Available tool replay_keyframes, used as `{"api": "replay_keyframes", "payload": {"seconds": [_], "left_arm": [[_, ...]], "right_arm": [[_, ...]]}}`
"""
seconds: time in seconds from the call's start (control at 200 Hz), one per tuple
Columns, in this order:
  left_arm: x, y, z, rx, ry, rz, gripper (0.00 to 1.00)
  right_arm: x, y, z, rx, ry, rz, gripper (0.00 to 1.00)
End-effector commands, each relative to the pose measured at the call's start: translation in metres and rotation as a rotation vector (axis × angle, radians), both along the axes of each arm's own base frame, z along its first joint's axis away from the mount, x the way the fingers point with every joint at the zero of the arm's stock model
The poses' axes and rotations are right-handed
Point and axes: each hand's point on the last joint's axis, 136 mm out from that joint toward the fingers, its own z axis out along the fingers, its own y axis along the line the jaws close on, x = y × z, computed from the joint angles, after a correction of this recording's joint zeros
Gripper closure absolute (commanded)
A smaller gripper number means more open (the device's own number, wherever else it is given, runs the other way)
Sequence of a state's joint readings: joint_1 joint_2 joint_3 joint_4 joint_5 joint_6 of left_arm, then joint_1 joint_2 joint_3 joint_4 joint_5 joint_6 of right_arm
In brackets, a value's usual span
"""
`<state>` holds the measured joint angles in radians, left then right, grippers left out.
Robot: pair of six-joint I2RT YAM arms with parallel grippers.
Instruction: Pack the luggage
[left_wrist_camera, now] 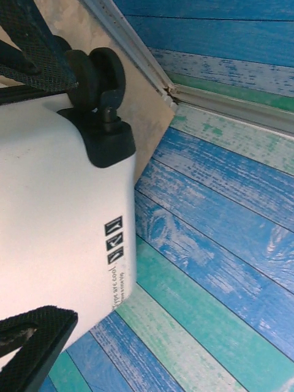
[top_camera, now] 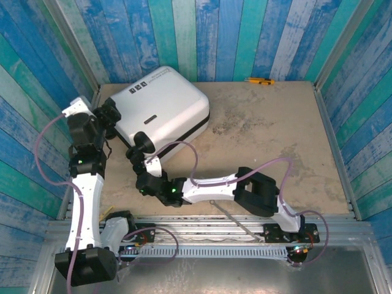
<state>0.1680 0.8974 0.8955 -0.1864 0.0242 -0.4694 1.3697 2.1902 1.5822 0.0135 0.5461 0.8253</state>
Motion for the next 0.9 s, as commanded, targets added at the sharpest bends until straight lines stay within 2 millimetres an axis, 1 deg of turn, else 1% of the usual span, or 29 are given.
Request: {"api": "replay_keyframes", "payload": {"seconds": [0.0, 0.085, 0.185, 0.281, 0.316, 0.381, 0.486, 0.541, 0.676, 0.717, 0.762, 0.827, 0.897], "left_arm": [[0.000, -0.009, 0.002, -0.009, -0.017, -0.049, 0.06], [0.002, -0.014, 0.002, -0.016, -0.019, -0.079, 0.06], [0.005, -0.018, -0.001, -0.022, -0.009, -0.106, 0.06], [0.008, -0.021, -0.006, -0.025, 0.003, -0.127, 0.06], [0.009, -0.022, -0.007, -0.027, 0.007, -0.133, 0.06], [0.010, -0.024, -0.009, -0.029, 0.011, -0.143, 0.05], [0.012, -0.028, -0.008, -0.029, 0.008, -0.171, 0.02], [0.012, -0.032, -0.006, -0.028, 0.003, -0.197, 0.00], [0.015, -0.048, 0.004, -0.024, -0.022, -0.295, 0.10], [0.016, -0.054, 0.006, -0.027, -0.027, -0.334, 0.13], [0.017, -0.063, 0.009, -0.030, -0.041, -0.383, 0.20], [0.018, -0.074, 0.014, -0.036, -0.060, -0.450, 0.30], [0.021, -0.086, 0.017, -0.021, -0.064, -0.503, 0.36]], "right_arm": [[0.011, 0.001, 0.004, 0.023, -0.061, -0.139, 0.37], [0.018, 0.001, 0.006, 0.038, -0.108, -0.210, 0.38], [0.027, -0.004, 0.013, 0.040, -0.163, -0.282, 0.39], [0.035, -0.005, 0.019, 0.031, -0.211, -0.318, 0.41], [0.039, -0.005, 0.018, 0.017, -0.219, -0.323, 0.44], [0.044, -0.008, 0.018, 0.005, -0.232, -0.341, 0.51], [0.052, -0.020, 0.011, -0.033, -0.241, -0.359, 0.73], [0.055, -0.028, 0.005, -0.041, -0.225, -0.364, 0.81], [0.062, -0.046, -0.004, -0.053, -0.153, -0.304, 0.93], [0.063, -0.049, -0.005, -0.060, -0.144, -0.269, 0.99], [0.063, -0.054, -0.005, -0.059, -0.125, -0.238, 0.99], [0.065, -0.057, -0.007, -0.064, -0.085, -0.158, 1.00], [0.066, -0.063, -0.011, -0.066, -0.037, -0.099, 0.99]]}}
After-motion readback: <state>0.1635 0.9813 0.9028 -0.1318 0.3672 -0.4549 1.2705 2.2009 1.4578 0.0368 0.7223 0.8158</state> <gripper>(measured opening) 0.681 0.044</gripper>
